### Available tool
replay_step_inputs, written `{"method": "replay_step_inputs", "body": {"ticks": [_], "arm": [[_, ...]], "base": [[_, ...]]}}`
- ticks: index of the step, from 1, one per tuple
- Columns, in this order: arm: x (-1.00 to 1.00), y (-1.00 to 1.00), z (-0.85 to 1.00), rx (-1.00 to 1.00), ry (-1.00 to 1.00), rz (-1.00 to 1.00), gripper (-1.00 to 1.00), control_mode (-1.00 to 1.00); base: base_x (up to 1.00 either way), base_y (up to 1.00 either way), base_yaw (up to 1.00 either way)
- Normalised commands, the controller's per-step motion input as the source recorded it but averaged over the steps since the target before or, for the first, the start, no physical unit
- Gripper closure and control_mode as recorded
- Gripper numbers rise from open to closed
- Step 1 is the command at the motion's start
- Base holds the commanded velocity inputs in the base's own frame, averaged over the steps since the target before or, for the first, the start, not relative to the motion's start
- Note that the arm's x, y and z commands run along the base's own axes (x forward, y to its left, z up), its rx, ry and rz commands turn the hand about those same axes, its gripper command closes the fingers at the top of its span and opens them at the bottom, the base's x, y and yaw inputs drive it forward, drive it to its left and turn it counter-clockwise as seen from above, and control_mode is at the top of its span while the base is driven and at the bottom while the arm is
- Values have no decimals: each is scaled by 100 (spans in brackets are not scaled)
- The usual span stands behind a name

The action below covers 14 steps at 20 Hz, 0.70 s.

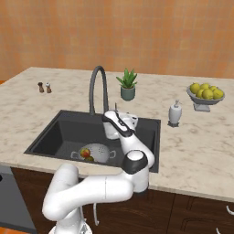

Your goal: Put the colander in the sink, put the mango, apple in the colander, and turn on the sink faucet and pour water over the colander.

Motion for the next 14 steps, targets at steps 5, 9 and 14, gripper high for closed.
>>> {"method": "replay_step_inputs", "body": {"ticks": [5,9,14], "arm": [[12,16,6,0,8,0,-100,-100],[16,19,3,0,8,0,-100,-100],[24,10,0,0,3,0,-100,-100]], "base": [[0,0,0],[0,0,0],[0,0,0]]}}
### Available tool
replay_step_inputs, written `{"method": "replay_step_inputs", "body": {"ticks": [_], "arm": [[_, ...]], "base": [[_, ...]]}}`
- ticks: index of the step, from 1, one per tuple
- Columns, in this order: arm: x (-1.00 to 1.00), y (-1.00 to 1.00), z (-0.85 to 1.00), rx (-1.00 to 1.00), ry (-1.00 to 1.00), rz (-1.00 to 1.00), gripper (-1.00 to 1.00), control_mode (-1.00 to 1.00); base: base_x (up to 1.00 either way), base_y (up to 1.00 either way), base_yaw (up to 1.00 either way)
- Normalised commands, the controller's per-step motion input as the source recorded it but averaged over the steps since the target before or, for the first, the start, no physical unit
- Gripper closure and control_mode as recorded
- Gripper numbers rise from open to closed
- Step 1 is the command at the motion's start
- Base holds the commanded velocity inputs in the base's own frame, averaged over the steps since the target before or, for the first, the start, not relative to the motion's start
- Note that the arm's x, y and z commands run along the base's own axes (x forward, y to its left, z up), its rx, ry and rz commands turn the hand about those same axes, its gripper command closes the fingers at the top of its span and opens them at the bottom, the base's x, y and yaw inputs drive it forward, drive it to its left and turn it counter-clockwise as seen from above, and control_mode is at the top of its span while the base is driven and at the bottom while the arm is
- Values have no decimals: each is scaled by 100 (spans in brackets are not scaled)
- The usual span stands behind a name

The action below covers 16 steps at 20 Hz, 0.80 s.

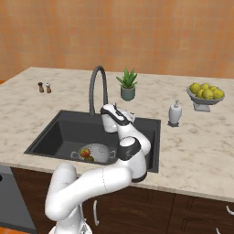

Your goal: Put the colander in the sink, put the mango, apple in the colander, and turn on the sink faucet and pour water over the colander.

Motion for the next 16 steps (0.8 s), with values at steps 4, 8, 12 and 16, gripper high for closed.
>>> {"method": "replay_step_inputs", "body": {"ticks": [4,8,12,16], "arm": [[25,2,0,0,0,0,-100,-100],[19,-2,0,0,0,1,-100,-100],[22,-1,0,0,0,1,-100,-100],[25,-2,0,0,0,1,-100,-100]], "base": [[0,0,0],[0,0,0],[0,0,0],[0,0,0]]}}
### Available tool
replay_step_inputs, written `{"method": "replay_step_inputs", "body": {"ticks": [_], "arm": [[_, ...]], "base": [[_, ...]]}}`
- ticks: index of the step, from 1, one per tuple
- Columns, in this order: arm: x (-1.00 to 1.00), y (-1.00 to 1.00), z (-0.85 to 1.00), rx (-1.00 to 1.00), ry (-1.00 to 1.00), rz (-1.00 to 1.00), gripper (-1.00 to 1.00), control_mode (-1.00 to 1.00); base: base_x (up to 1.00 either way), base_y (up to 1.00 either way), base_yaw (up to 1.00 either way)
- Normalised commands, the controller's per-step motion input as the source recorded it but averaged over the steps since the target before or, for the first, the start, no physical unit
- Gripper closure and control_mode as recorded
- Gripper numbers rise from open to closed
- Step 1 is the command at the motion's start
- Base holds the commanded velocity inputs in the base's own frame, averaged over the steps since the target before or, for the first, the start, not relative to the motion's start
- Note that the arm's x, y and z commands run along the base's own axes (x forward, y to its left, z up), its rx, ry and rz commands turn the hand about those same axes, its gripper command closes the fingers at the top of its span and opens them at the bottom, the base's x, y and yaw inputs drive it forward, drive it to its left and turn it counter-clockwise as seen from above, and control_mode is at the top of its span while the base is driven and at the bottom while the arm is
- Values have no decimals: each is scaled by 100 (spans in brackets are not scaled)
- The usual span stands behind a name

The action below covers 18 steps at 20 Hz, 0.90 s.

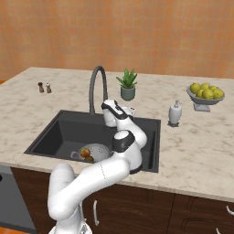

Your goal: Put the colander in the sink, put the mango, apple in the colander, and turn on the sink faucet and pour water over the colander.

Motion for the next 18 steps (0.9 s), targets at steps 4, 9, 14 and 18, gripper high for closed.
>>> {"method": "replay_step_inputs", "body": {"ticks": [4,9,14,18], "arm": [[11,0,0,0,1,0,-100,-100],[0,0,0,0,1,0,-100,-100],[0,-45,0,0,0,0,-100,-100],[0,-66,0,0,0,0,-100,-100]], "base": [[0,0,0],[0,0,0],[0,0,0],[0,0,0]]}}
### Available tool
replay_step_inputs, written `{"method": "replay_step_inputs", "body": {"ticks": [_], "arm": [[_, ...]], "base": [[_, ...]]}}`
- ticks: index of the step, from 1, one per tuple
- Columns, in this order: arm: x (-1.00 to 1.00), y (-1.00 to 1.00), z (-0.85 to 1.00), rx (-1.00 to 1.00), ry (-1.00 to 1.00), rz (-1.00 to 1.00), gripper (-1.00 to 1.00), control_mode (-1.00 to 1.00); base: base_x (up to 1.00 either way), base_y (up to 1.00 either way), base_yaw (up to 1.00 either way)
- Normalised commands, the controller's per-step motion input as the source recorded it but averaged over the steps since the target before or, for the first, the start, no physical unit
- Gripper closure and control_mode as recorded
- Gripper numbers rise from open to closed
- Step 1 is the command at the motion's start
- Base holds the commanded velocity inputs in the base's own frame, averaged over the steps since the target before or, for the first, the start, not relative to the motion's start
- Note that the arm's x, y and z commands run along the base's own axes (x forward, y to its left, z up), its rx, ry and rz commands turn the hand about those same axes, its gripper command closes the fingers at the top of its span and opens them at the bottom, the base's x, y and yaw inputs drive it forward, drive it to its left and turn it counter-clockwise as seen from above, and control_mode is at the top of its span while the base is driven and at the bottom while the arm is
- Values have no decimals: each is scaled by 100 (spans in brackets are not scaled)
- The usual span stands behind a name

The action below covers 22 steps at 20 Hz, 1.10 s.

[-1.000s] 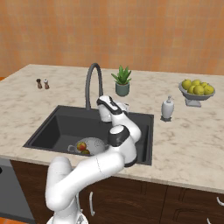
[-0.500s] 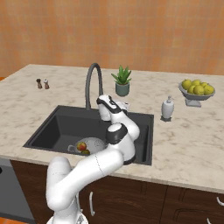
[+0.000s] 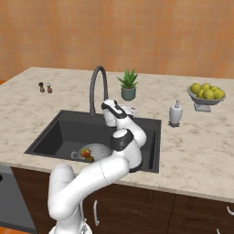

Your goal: Put the colander in the sink, put the mango, apple in the colander, and turn on the sink faucet and pour water over the colander.

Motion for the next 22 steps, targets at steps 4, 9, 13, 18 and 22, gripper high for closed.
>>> {"method": "replay_step_inputs", "body": {"ticks": [4,9,13,18,22], "arm": [[3,-77,0,2,0,0,-100,-100],[8,-84,0,3,0,2,-100,-100],[8,-85,0,3,0,2,-100,-100],[7,-98,0,5,0,3,-100,-100],[4,-89,0,4,0,3,-100,-100]], "base": [[0,0,0],[0,0,0],[0,0,0],[0,0,0],[0,0,0]]}}
